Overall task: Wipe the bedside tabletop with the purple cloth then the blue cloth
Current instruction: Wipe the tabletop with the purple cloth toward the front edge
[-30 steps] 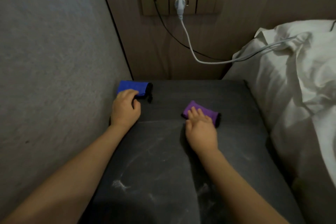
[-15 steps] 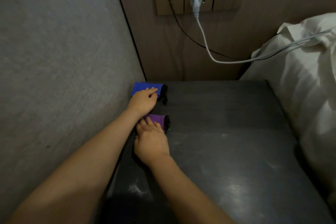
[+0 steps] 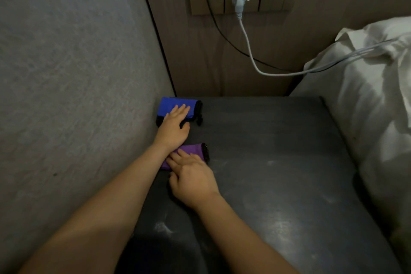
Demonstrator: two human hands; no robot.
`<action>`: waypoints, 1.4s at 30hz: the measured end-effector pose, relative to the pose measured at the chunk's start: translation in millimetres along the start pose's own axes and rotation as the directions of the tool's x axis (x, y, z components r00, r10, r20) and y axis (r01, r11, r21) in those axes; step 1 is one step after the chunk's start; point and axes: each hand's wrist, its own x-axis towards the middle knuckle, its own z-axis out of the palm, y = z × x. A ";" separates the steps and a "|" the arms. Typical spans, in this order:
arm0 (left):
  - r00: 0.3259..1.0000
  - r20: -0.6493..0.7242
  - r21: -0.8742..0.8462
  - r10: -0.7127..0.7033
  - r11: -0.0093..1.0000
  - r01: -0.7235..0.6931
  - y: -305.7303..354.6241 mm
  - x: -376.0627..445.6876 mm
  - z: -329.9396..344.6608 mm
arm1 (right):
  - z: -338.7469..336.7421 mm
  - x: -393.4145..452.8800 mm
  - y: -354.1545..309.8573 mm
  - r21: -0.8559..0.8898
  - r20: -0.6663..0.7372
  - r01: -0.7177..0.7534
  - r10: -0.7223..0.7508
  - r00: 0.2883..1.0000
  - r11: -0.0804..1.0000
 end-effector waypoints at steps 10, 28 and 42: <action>0.989 -0.035 0.233 0.144 0.963 -0.132 -9.8 -7.5 5.7 | -49.7 -50.9 87.4 -0.182 -0.219 -0.233 0.191 0.957 0.955; 0.992 -0.017 0.418 0.126 0.902 -0.108 0.5 -12.1 3.0 | -137.9 -79.0 207.5 -0.080 -0.324 -0.548 0.498 0.804 0.833; 0.993 0.003 0.446 0.118 0.889 -0.107 1.4 -13.7 1.2 | -128.5 -110.6 206.2 0.004 -0.377 -0.593 0.550 0.745 0.805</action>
